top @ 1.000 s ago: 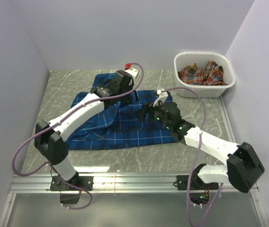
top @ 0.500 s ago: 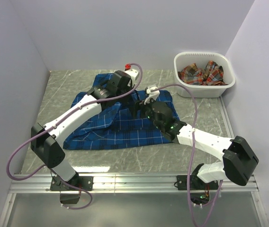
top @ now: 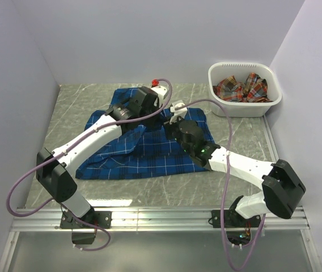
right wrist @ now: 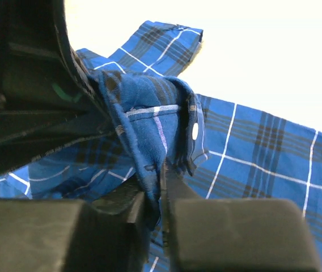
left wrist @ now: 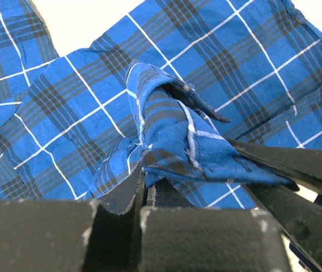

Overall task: Fold and stack the long sleeve shirts
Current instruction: Fold the shirt

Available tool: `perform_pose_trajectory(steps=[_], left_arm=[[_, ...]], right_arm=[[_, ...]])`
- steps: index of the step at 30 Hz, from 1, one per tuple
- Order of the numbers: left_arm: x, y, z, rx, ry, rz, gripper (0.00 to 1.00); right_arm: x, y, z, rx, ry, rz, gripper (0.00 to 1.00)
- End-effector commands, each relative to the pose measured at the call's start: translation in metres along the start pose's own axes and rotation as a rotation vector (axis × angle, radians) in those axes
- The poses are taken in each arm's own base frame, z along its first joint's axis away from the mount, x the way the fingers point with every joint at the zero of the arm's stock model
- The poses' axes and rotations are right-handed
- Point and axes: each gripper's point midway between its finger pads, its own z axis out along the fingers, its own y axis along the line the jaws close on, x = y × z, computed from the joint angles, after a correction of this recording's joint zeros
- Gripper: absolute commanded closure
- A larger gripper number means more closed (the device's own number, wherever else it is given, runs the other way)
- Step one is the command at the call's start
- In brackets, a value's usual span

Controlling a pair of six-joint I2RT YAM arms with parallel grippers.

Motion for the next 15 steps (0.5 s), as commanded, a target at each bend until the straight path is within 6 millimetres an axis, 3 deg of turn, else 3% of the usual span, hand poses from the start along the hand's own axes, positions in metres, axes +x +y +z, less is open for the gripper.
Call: perform_pose_trajectory(steps=[1, 3, 8, 14, 15], left_arm=[[-0.011, -0.001, -0.018, 0.018, -0.052, 0.015, 1.00], [-0.012, 0.002, -0.020, -0.001, -0.057, 0.013, 0.99], [-0.018, 0.011, -0.027, -0.047, -0.102, -0.016, 0.89], [-0.032, 0.031, -0.049, -0.109, -0.196, -0.072, 0.49], [-0.036, 0.039, -0.057, -0.123, -0.220, -0.095, 0.37]], right_arm=[[-0.036, 0.010, 0.003, -0.037, -0.072, -0.030, 0.93], [-0.039, 0.012, 0.001, -0.050, -0.071, -0.041, 0.99], [-0.033, 0.021, -0.014, -0.125, -0.020, -0.070, 1.00], [-0.022, 0.027, -0.045, -0.209, 0.117, -0.100, 1.00], [-0.021, 0.024, -0.057, -0.209, 0.145, -0.105, 1.00]])
